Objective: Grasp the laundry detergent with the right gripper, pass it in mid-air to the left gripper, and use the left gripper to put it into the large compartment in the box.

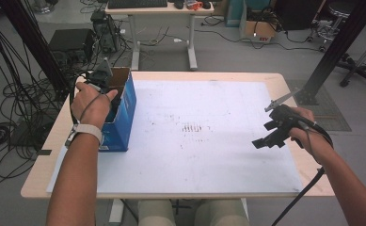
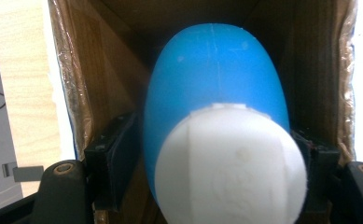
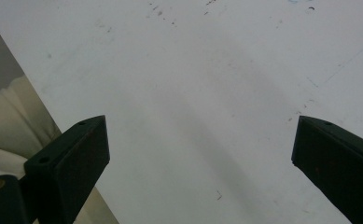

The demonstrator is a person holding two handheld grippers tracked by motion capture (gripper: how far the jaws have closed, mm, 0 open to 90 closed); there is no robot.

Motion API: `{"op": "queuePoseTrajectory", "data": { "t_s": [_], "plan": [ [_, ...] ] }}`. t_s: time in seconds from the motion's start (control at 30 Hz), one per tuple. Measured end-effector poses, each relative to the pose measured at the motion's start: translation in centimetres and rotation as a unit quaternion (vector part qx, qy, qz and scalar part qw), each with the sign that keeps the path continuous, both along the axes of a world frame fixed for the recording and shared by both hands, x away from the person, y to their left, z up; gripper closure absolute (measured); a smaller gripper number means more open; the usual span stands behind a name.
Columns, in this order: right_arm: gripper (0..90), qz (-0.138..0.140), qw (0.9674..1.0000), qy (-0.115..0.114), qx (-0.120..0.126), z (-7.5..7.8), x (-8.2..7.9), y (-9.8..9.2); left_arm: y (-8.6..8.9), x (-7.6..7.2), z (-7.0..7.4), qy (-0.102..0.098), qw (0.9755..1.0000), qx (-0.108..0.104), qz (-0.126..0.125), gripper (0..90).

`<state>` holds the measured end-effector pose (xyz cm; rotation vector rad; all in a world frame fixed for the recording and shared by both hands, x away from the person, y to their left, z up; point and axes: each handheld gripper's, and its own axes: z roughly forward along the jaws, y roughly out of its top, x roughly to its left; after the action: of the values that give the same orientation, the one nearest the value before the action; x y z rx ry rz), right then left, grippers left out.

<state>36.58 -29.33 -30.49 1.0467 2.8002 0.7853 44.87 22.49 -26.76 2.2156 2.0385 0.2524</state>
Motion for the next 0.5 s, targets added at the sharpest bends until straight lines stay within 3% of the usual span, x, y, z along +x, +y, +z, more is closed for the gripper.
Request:
{"op": "queuePoseTrajectory", "data": {
  "t_s": [0.13, 0.2, 0.33, 0.5],
  "plan": [
    [4.0, -0.001, 1.0, 0.001, -0.001, 0.1, 0.0, 0.2, 0.4, -0.1, 0.5, -0.011, 0.9999, -0.008, -0.005, 28.3],
    [4.0, 0.006, 1.0, -0.003, -0.001, 0.1, 0.1, 0.2, 0.6, -0.2, 0.8, -0.017, 0.9998, -0.008, -0.011, 25.2],
    [4.0, 0.007, 1.0, -0.004, 0.001, 0.2, 0.2, 0.5, 1.0, -0.3, 1.4, -0.027, 0.999, -0.033, -0.011, 19.2],
    [4.0, 0.007, 1.0, -0.003, -0.001, 0.3, 0.2, 0.6, 0.9, -0.4, 2.5, -0.049, 0.9979, -0.04, -0.018, 13.3]
  ]
}}
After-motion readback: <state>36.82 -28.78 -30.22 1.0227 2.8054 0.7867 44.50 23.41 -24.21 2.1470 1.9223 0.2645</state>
